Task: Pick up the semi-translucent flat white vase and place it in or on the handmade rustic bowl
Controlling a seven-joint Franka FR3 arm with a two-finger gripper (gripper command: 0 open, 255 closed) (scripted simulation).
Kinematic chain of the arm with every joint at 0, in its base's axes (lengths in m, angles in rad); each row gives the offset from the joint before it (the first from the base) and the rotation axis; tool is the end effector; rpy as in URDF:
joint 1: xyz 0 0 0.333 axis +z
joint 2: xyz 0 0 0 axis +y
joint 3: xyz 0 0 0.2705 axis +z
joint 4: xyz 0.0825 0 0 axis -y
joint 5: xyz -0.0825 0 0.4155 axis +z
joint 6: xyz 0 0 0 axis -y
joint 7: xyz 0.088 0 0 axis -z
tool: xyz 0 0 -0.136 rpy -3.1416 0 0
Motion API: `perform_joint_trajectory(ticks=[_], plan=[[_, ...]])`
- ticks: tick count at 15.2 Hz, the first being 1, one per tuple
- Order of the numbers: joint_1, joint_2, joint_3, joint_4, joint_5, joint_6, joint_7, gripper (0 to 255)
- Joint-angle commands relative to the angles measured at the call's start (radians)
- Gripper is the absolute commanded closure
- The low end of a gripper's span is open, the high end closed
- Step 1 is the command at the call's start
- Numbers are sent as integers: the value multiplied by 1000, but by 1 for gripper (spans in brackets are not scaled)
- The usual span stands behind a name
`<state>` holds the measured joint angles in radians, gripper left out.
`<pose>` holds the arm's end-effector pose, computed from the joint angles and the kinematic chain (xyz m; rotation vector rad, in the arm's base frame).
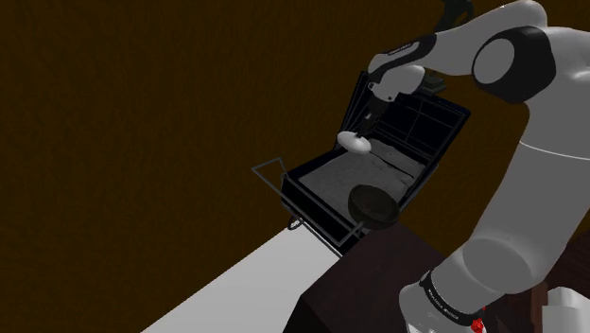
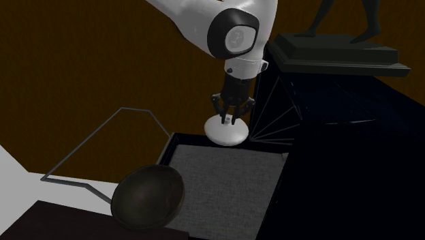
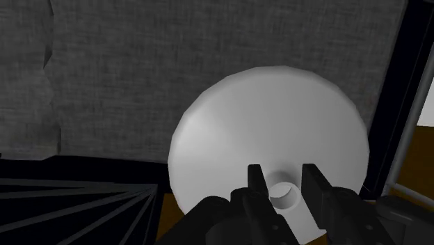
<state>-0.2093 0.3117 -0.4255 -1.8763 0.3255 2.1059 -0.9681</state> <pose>0.5215 -0.3515 0.2664 -2.9924 -0.2620 -0.1126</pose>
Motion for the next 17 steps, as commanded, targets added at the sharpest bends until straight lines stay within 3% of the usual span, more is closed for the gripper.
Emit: perform_joint_trajectory(ticks=[1, 9, 17], plan=[[2, -14, -3, 14, -9, -21, 9, 255], [12, -53, -19, 61, -36, -100, 35, 255], [71, -407, -18, -316, -197, -24, 149, 255]])
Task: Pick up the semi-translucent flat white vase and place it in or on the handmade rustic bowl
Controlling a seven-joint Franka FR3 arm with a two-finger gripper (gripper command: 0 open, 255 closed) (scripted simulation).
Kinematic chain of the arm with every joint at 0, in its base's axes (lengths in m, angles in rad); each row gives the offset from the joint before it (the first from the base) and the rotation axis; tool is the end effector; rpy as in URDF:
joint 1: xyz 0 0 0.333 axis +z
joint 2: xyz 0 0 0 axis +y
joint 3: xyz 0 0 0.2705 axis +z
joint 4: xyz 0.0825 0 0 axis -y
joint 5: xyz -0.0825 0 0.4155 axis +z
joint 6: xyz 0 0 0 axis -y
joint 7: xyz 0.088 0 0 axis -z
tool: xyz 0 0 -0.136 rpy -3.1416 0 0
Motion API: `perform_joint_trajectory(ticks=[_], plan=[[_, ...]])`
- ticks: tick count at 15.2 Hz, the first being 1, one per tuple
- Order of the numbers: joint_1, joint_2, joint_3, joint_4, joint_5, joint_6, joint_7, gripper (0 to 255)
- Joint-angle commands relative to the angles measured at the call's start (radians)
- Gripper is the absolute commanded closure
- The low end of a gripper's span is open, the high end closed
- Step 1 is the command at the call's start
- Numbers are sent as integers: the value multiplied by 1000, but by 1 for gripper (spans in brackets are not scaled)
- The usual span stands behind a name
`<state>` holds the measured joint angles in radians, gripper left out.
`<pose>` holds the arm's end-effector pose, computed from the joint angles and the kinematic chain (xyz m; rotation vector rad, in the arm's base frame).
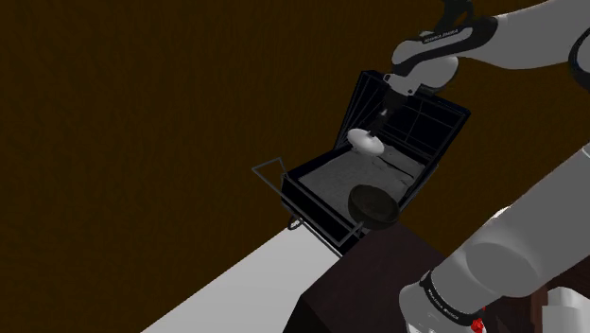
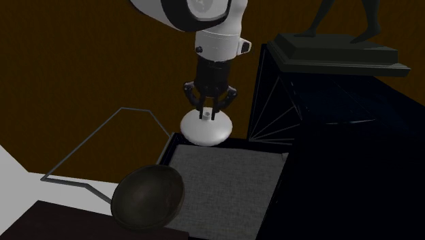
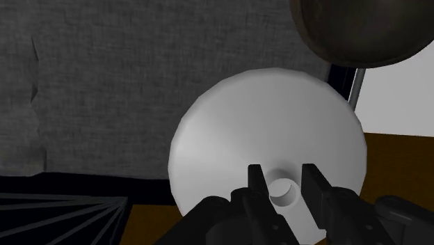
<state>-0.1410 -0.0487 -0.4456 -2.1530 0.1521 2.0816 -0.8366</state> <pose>0.4681 -0.2969 0.3273 -2.9939 -0.2617 -0.1178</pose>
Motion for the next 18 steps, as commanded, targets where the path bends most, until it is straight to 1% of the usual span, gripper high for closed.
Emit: perform_joint_trajectory(ticks=[1, 4, 8, 12, 14, 15, 18], plan=[[2, -91, 8, -80, -44, 3, 36, 255], [-9, -225, 33, -196, -101, 0, 88, 255], [-37, -405, 76, -336, -158, -29, 152, 255], [-71, -592, 124, -460, -191, -88, 205, 255], [-88, -689, 148, -516, -200, -129, 227, 255], [-99, -757, 165, -551, -202, -161, 242, 255], [-101, -746, 158, -586, -206, -117, 236, 255]])
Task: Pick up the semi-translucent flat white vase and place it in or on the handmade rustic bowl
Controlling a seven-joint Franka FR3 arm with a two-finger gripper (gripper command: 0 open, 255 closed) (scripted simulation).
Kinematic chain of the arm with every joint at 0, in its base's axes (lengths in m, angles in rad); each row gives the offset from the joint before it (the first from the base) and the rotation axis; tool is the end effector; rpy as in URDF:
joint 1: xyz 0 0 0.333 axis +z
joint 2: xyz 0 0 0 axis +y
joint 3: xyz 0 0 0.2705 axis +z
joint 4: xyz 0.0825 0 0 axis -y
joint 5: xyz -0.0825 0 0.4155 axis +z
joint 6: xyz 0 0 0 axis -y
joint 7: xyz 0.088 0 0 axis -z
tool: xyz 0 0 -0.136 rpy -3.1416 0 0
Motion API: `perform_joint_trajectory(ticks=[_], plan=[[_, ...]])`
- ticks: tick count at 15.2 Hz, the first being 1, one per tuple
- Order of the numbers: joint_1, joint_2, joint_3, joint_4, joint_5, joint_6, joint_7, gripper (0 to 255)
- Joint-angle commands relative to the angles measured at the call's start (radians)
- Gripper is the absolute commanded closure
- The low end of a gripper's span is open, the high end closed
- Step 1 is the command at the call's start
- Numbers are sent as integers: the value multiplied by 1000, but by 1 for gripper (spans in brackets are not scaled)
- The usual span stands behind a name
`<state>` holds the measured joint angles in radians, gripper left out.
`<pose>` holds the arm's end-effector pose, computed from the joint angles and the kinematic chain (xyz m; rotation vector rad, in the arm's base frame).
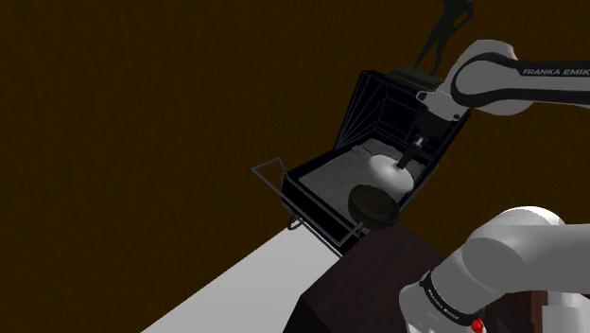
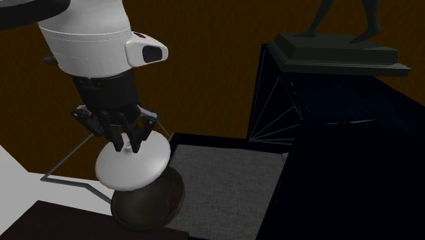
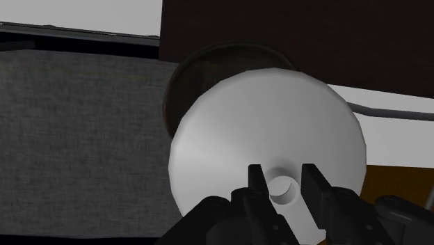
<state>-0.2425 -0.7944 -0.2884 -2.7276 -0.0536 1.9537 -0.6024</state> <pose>0.3321 -0.1730 0.3675 -2.9947 -0.2627 -0.1186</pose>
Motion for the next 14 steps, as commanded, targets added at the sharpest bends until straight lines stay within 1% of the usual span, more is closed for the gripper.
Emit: perform_joint_trajectory(ticks=[1, 14], plan=[[0, 4, -2, -22, -1, 27, 0, 255], [0, 96, -41, -149, -15, 243, -30, 255]])
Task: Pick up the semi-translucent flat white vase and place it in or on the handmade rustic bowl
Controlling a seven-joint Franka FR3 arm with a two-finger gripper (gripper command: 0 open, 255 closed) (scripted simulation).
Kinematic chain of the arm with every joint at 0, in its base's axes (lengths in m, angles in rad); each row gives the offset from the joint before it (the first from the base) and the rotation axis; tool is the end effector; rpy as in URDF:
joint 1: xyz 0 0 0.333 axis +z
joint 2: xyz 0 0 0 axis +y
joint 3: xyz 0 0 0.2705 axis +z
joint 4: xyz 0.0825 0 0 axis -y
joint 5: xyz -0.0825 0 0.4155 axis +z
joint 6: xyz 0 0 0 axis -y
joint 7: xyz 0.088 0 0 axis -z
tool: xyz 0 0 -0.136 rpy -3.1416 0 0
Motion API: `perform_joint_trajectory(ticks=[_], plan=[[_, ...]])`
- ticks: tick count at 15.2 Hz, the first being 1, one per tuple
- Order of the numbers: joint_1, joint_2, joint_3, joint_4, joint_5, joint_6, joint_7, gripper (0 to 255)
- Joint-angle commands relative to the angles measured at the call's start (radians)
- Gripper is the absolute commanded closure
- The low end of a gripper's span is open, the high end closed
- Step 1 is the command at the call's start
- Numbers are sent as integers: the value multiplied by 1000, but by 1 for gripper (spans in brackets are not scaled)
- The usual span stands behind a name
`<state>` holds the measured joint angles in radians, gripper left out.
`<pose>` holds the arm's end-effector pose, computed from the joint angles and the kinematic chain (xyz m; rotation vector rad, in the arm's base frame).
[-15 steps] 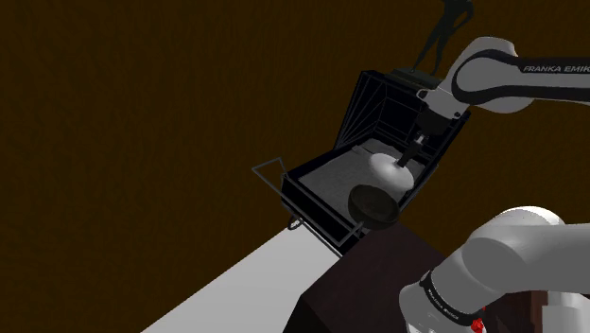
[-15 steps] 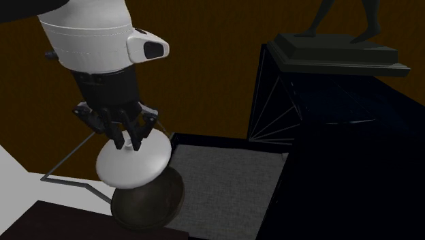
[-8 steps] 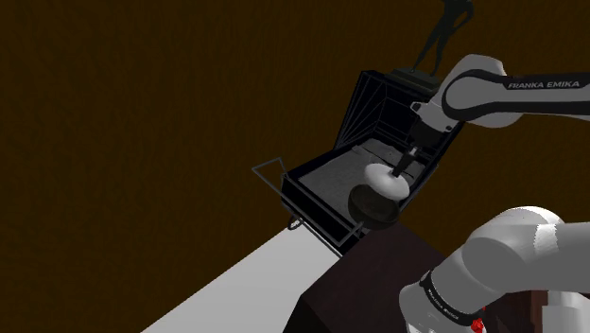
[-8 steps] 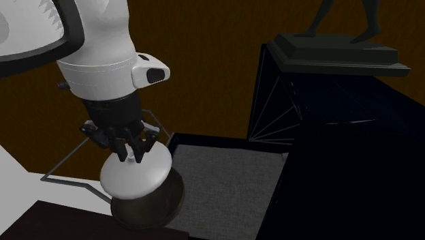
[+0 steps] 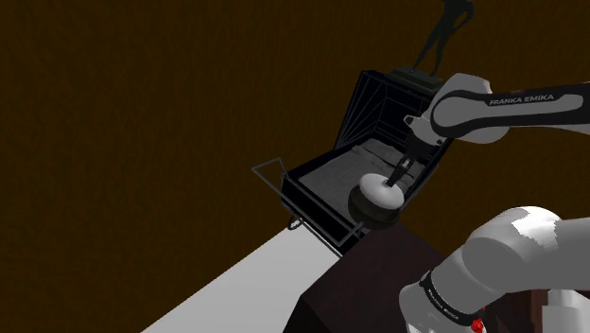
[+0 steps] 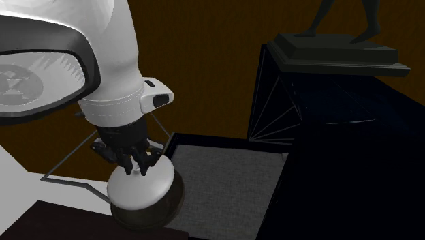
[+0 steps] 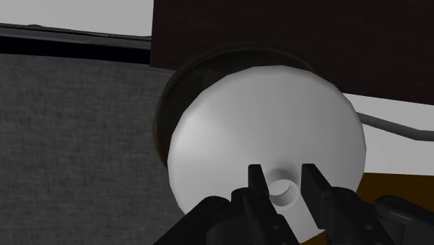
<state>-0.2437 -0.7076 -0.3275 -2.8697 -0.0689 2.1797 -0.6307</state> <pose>0.3256 -0.1696 0.2851 -2.9947 -0.2625 -0.1177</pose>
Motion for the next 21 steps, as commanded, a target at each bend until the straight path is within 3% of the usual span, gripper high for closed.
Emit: perform_joint_trajectory(ticks=[1, 5, 12, 13, 18, 21], plan=[[2, 20, -6, -15, 0, 36, -4, 255], [8, 64, -21, -44, 0, 108, -16, 255], [8, 64, -21, -44, 0, 108, -16, 255], [8, 64, -21, -44, 0, 108, -16, 0], [8, 64, -21, -44, 0, 108, -16, 0], [-9, -14, -4, 18, -6, -32, -7, 0]])
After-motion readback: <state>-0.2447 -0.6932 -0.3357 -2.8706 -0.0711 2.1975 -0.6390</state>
